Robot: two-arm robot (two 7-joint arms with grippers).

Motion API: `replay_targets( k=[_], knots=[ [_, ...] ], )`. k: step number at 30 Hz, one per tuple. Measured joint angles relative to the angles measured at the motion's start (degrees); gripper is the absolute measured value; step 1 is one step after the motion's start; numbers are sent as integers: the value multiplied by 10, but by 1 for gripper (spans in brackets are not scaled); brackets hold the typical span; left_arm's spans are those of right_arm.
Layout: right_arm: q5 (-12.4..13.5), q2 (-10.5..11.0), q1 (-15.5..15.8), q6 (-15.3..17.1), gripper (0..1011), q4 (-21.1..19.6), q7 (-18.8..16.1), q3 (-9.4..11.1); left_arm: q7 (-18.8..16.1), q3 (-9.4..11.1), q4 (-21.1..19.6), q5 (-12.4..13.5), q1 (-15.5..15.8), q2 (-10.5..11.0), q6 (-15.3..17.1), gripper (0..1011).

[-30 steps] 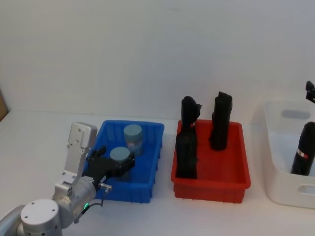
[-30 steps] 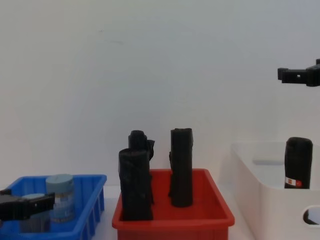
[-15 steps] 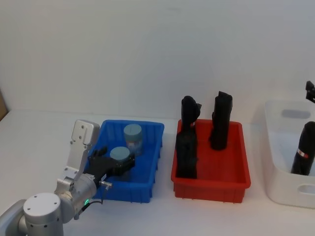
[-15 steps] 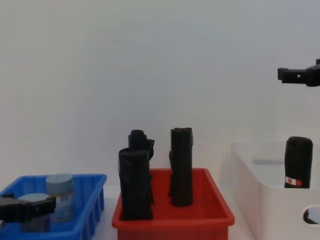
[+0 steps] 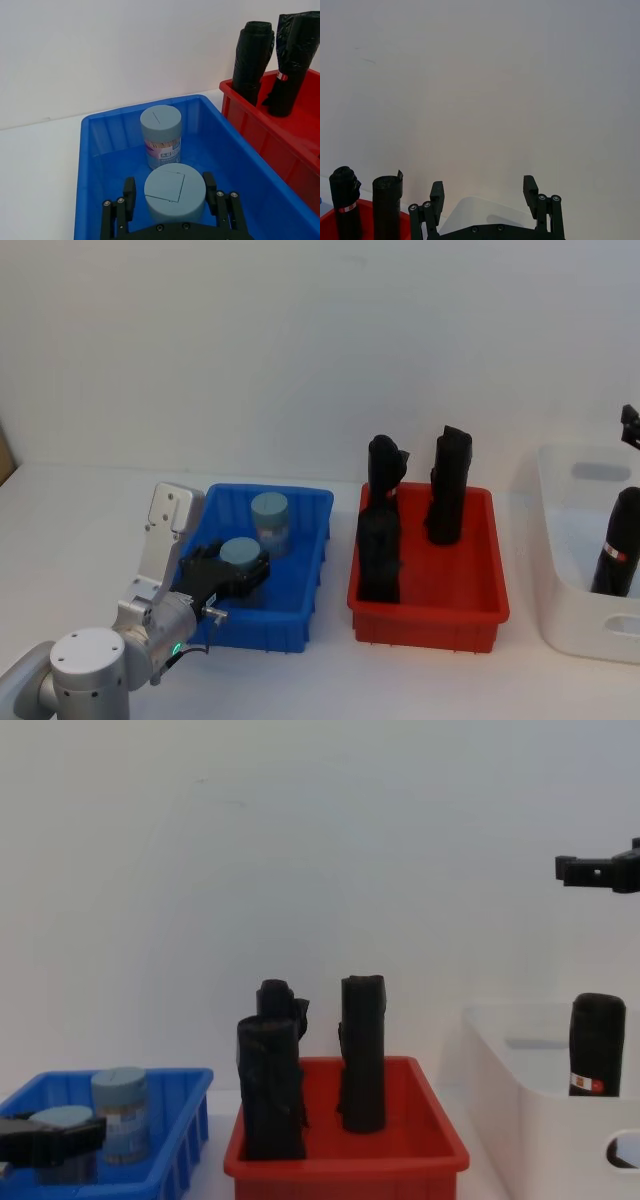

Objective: Pick the cotton swabs from the blue box and place them into the white box.

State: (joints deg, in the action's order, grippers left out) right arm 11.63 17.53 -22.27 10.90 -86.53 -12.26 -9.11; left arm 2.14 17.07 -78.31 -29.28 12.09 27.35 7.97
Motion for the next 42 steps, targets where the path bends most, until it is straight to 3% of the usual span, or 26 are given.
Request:
replay_targets(
  k=[7, 20, 36, 42],
  knots=[
    [0, 0, 0, 0, 1001, 0, 0, 0, 1, 0, 2, 1, 2, -1, 2, 670],
    [0, 0, 0, 0, 1002, 0, 0, 0, 6, 1, -1, 10, 3, -3, -3, 669],
    [-1, 0, -1, -1, 1001, 0, -1, 0, 36, 9, -39, 54, 14, -15, -63, 669],
    [-6, -2, -6, -10, 1002, 4, -16, -3, 52, 12, -53, 76, 24, -22, -90, 669]
  ],
)
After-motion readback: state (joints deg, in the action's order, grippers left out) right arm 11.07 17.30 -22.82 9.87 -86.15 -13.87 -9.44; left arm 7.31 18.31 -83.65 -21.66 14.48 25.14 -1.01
